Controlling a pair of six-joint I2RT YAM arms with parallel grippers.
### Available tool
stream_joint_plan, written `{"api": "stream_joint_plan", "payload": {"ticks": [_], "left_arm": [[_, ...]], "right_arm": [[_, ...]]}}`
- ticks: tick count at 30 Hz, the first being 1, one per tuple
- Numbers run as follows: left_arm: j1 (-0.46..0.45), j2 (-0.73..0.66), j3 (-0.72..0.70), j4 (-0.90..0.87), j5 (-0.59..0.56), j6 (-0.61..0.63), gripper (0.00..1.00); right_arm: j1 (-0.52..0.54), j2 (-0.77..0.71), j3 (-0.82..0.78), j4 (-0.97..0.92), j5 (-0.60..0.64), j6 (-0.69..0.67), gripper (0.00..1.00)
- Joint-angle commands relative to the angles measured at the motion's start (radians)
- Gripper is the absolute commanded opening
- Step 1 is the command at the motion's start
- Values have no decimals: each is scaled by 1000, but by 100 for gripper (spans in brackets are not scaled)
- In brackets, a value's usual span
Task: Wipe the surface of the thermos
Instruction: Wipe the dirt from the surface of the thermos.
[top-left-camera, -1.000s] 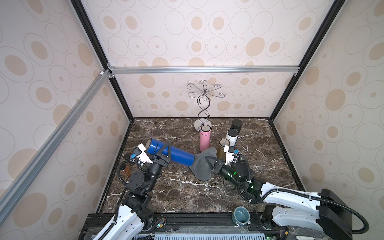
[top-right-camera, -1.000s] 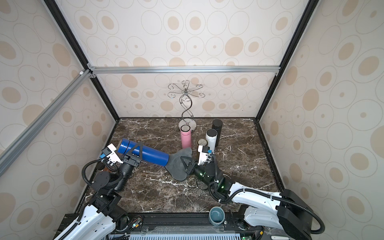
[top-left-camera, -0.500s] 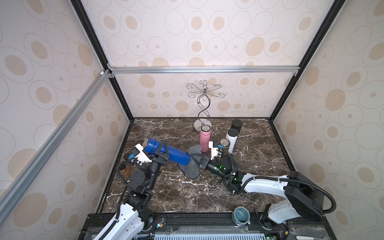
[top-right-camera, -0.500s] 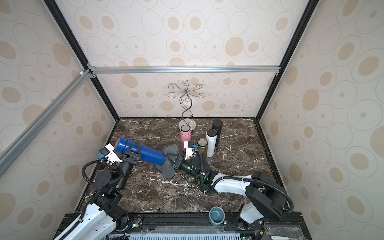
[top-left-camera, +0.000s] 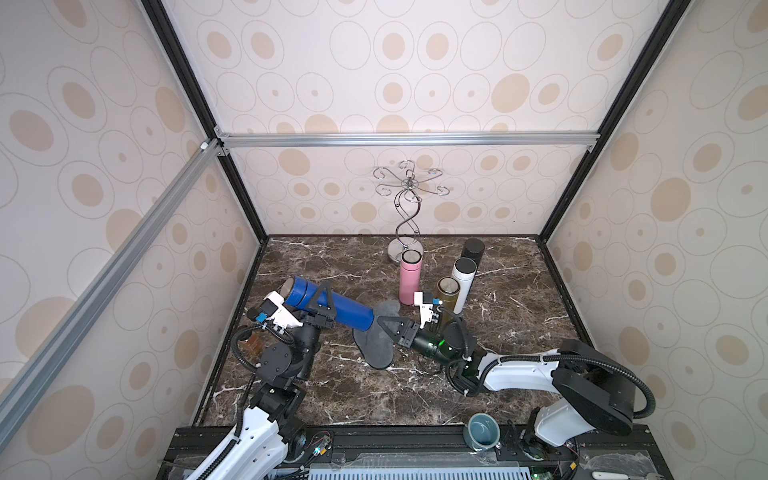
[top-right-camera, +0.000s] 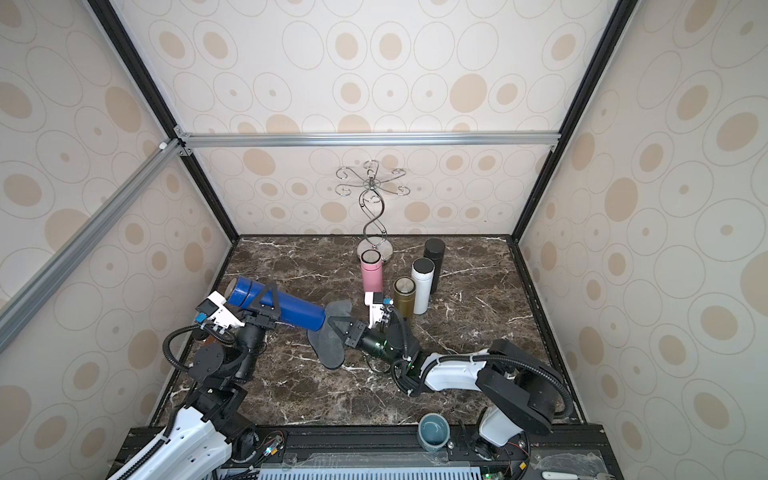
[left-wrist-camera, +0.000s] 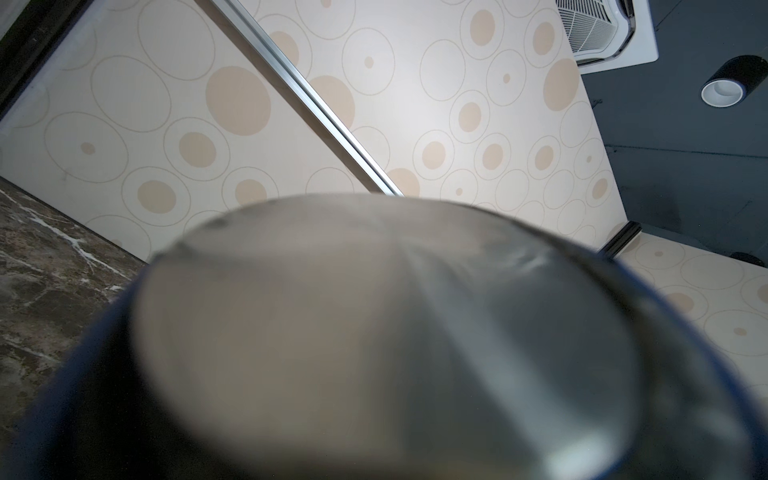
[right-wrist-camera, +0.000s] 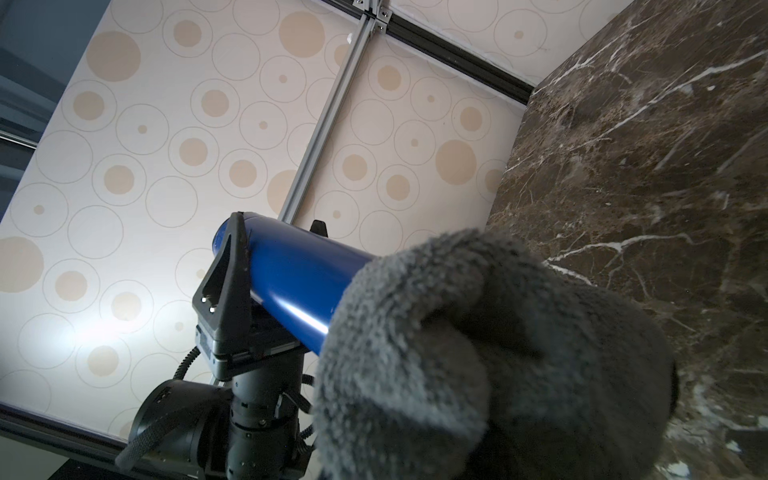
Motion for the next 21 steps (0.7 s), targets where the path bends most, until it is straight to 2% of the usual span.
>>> {"api": "stream_joint_plan", "payload": {"ticks": [1, 7, 11, 16, 21], "left_arm": [[-8, -15, 10, 80, -14, 9, 0], [-8, -10, -6, 169, 34, -55, 0], [-7, 14, 0, 213, 75, -89, 0], [-8, 35, 2, 225, 80, -89, 0], [-8, 20, 9, 188, 50, -34, 0]], "right_arm": [[14, -54, -38, 92, -4, 82, 0], [13, -22, -35, 65, 30, 97, 0], [12, 72, 28, 108, 12, 104, 0], [11, 236, 128, 248, -50, 207, 0], [31, 198, 118, 220, -60, 157, 0]]}}
